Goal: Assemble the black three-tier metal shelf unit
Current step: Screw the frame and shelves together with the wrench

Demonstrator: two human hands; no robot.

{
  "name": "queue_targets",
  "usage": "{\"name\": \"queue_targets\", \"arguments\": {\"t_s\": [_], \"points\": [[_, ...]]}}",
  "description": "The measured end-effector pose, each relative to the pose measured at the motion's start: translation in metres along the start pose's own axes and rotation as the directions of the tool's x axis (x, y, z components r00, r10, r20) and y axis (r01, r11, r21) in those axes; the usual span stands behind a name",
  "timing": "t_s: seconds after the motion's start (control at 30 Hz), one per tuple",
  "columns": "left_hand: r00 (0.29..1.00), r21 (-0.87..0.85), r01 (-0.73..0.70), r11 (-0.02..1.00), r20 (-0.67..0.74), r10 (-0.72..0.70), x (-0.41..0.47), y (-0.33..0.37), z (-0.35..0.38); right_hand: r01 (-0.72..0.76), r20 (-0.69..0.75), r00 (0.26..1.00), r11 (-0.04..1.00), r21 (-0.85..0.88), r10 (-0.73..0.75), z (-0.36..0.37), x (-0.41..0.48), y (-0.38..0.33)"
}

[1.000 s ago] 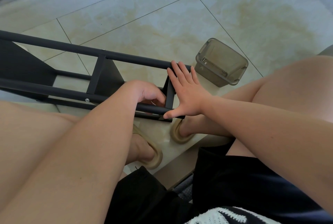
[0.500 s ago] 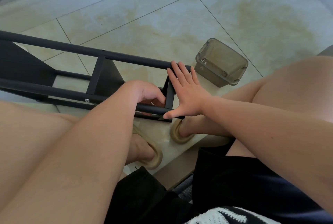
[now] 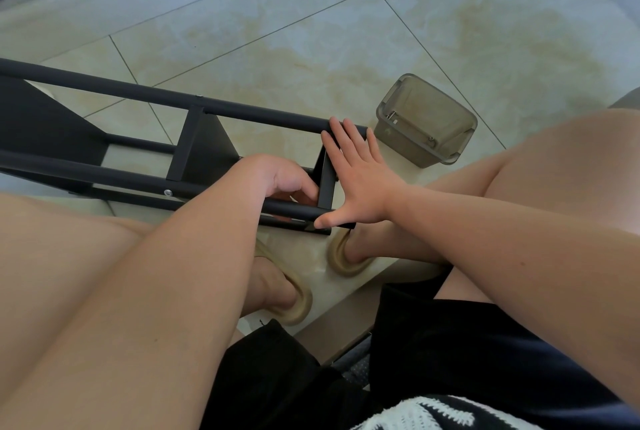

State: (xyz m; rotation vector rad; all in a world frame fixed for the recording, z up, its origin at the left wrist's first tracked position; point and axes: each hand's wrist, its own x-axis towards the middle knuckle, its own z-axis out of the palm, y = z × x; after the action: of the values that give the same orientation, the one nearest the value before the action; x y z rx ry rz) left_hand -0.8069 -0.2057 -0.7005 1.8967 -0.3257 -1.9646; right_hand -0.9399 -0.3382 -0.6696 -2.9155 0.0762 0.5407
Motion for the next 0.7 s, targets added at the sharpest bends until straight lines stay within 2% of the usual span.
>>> {"name": "queue_targets", "arguments": {"t_s": [0.13,0.23,0.37,0.53,0.63,0.7], "points": [[0.999,-0.042,0.030,0.999,0.040,-0.029,-0.0024,0.0001,-0.0022,0.000,0.001,1.000,1.000,-0.003,0.000,0.0000,0.0003,0.0003],[0.999,-0.022,0.038,0.999,-0.019,-0.039,-0.0035,0.0018,0.0003,0.000,-0.001,1.000,1.000,-0.001,0.000,0.0001,0.0003,0.0006],[1.000,0.020,0.005,1.000,-0.020,-0.004,-0.0007,0.0024,0.0013,0.001,-0.003,1.000,1.000,0.003,-0.001,-0.0001,-0.0002,0.0000],[0.999,-0.033,-0.044,0.998,0.019,0.045,0.0006,-0.0002,0.0006,0.004,0.003,1.000,1.000,0.001,-0.004,-0.0006,-0.0004,0.0000],[1.000,-0.055,-0.015,0.998,0.014,0.015,-0.0009,-0.0009,-0.0011,0.004,0.002,1.000,1.000,-0.002,-0.004,-0.0012,-0.0003,-0.0001],[1.000,-0.012,0.009,1.000,-0.004,-0.009,-0.0024,0.0008,-0.0010,0.001,0.002,1.000,1.000,0.000,-0.001,-0.0010,-0.0002,0.0006]]}}
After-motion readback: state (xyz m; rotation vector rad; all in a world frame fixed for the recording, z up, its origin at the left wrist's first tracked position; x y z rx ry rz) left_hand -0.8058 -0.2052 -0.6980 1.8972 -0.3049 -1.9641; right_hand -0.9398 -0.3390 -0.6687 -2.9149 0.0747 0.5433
